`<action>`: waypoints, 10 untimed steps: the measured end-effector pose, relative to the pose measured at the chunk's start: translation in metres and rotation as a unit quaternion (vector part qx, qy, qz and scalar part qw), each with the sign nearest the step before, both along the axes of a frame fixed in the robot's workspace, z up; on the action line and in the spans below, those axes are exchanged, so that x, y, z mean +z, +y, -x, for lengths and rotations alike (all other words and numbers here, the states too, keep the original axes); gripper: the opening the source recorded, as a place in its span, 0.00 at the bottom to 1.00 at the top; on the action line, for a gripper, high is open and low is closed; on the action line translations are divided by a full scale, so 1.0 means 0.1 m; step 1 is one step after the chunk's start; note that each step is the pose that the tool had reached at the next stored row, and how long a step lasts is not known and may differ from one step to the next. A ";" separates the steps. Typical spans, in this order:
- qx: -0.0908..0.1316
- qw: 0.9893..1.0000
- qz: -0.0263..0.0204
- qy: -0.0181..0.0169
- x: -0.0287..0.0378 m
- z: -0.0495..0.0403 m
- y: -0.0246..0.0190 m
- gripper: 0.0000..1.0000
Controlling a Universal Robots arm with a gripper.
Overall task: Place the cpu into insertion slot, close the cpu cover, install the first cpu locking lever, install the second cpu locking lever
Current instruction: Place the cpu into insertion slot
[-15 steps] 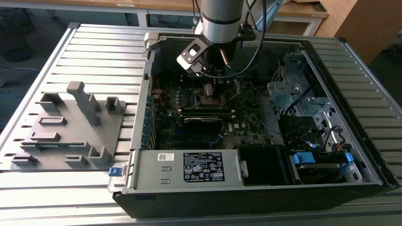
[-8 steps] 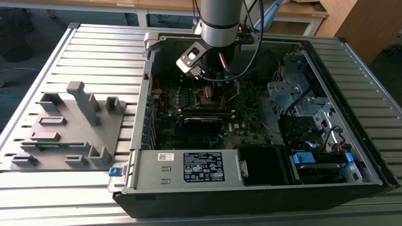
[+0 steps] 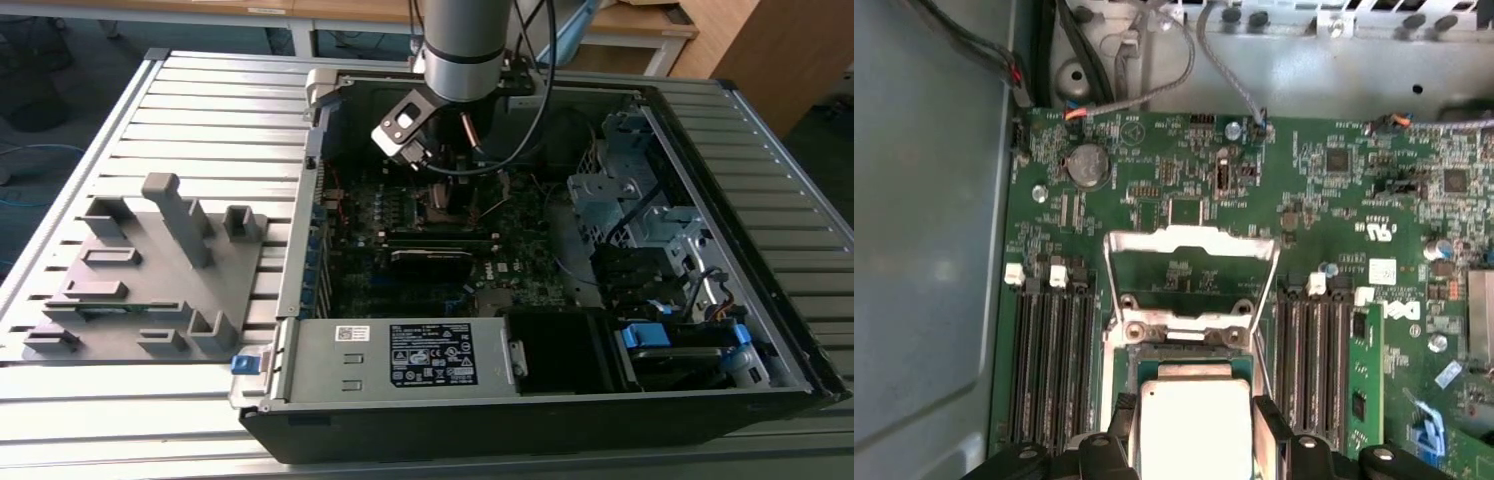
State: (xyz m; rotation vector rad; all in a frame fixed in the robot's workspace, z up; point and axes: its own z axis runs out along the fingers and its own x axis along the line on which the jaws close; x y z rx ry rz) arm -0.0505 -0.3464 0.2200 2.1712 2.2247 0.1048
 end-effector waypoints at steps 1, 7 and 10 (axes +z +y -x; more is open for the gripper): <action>0.000 1.000 0.000 0.000 -0.009 0.012 0.002 0.54; 0.000 1.000 0.000 0.000 -0.107 0.026 0.010 0.54; 0.000 1.000 0.000 0.000 -0.137 0.030 0.011 0.54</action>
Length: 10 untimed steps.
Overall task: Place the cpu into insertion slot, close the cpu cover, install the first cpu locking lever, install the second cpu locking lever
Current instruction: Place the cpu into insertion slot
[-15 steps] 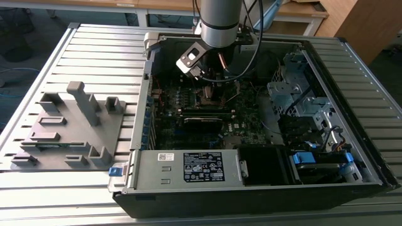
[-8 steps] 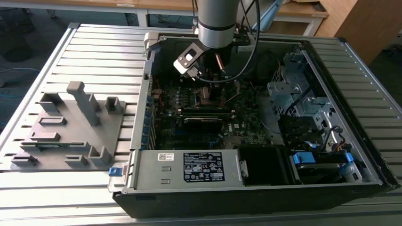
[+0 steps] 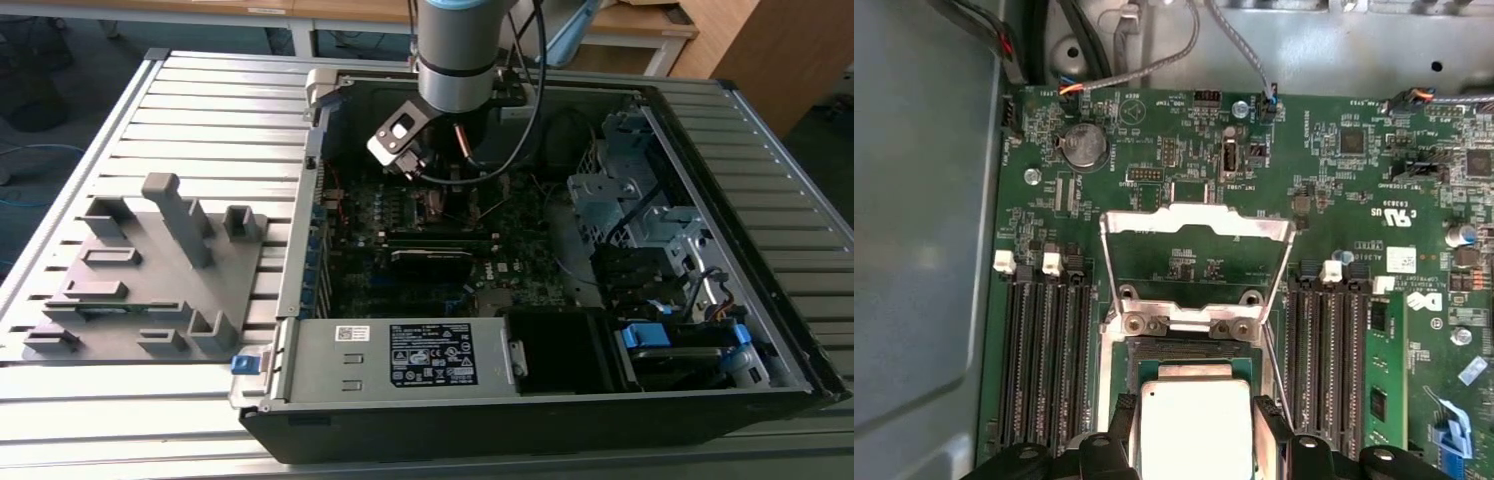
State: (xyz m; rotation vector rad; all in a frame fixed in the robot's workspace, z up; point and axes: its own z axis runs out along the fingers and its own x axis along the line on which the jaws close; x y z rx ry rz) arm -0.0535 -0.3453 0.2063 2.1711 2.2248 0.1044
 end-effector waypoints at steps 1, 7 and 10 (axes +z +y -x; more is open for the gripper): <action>0.000 1.000 0.000 0.000 -0.004 0.000 0.000 0.54; -0.003 1.000 0.000 0.000 -0.046 0.001 0.000 0.54; -0.003 1.000 0.000 0.000 -0.047 0.000 0.000 0.54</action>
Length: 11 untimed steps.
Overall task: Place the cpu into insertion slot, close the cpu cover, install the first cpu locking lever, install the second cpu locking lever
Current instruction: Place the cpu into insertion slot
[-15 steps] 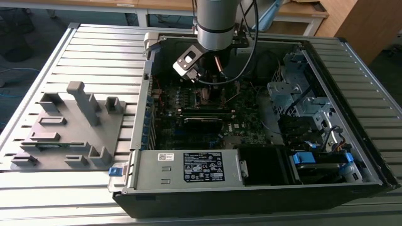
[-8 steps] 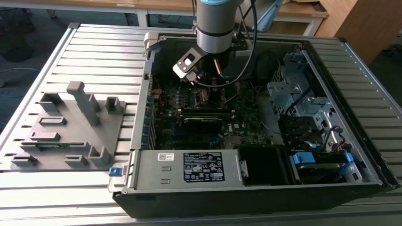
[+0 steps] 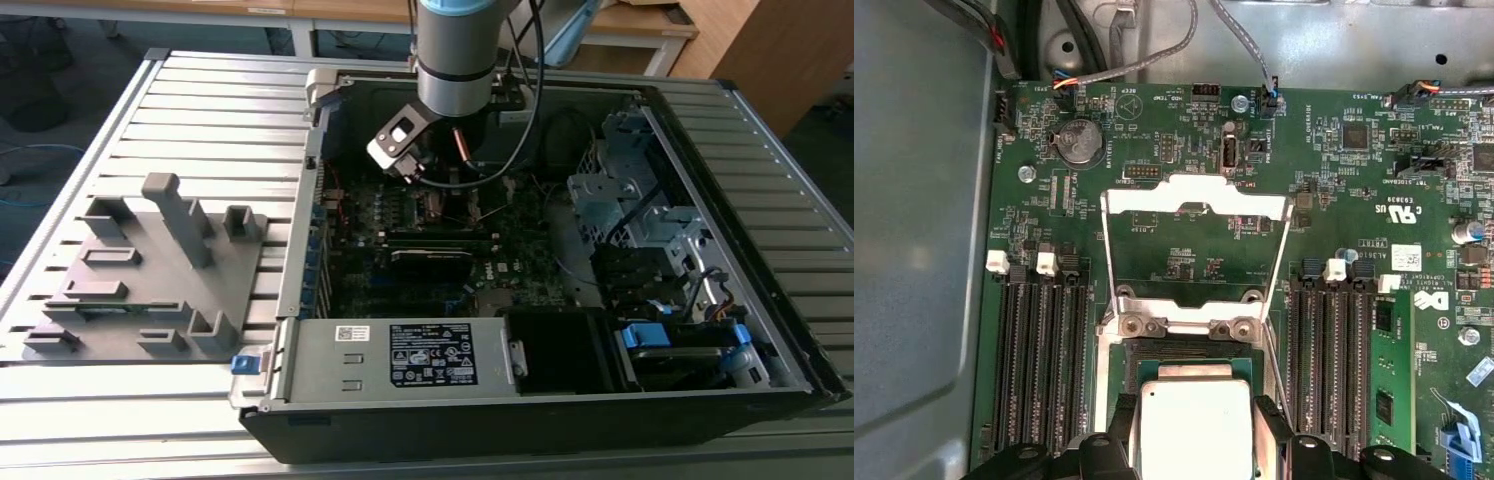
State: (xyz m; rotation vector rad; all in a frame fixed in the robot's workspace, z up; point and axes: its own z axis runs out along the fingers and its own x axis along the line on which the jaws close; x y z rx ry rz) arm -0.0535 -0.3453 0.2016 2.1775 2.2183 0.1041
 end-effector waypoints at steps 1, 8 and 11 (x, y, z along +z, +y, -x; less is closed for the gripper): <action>0.000 1.000 0.000 0.000 -0.002 0.000 0.004 0.54; -0.011 1.000 0.000 0.000 -0.036 0.000 0.032 0.54; -0.015 1.000 0.000 0.000 -0.046 0.000 0.033 0.54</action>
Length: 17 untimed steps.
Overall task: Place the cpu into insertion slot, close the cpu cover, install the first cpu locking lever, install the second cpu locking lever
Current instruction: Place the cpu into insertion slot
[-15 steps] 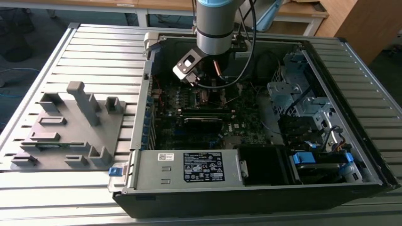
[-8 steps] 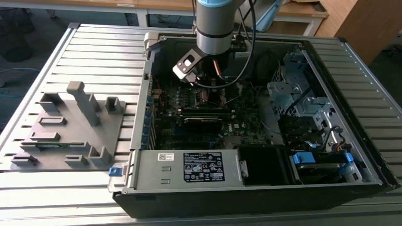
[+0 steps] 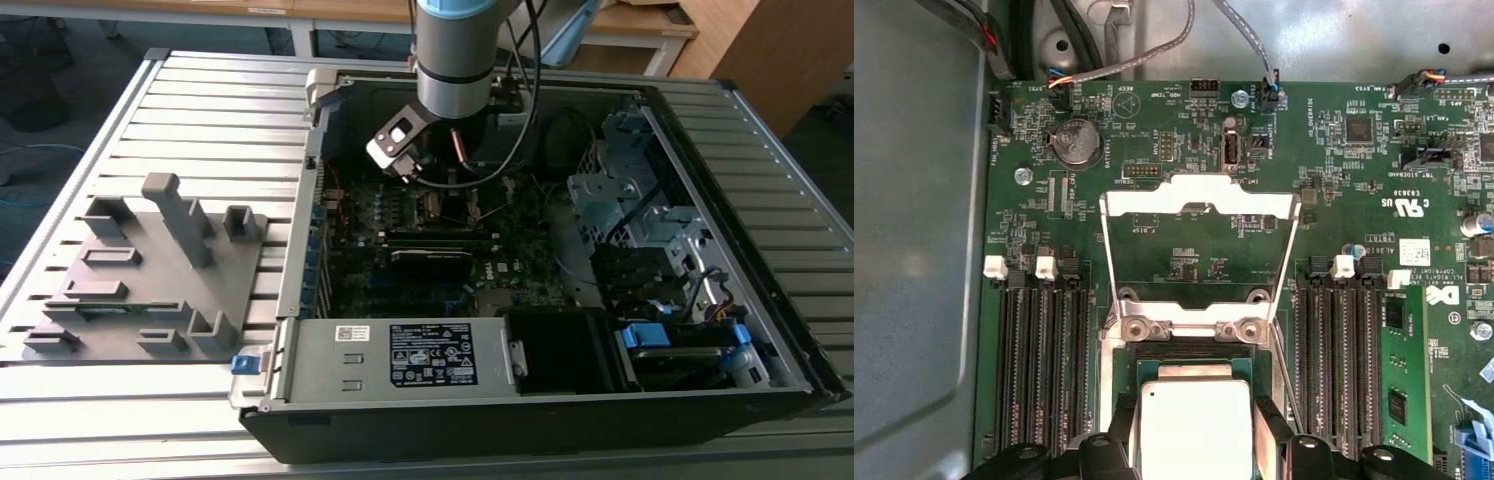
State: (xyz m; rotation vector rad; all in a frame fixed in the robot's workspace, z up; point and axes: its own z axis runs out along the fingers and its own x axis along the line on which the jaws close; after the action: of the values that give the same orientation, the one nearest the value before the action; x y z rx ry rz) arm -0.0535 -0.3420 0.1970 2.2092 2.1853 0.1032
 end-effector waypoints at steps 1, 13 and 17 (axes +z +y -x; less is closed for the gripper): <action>-0.001 1.000 0.000 0.000 -0.001 0.000 0.001 0.54; 0.000 1.000 0.000 0.000 -0.011 -0.013 0.005 0.54; 0.000 1.000 0.000 0.000 -0.019 -0.014 0.005 0.54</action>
State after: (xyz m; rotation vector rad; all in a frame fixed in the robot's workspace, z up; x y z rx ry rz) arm -0.0522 -0.3415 0.1951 2.2090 2.1856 0.1041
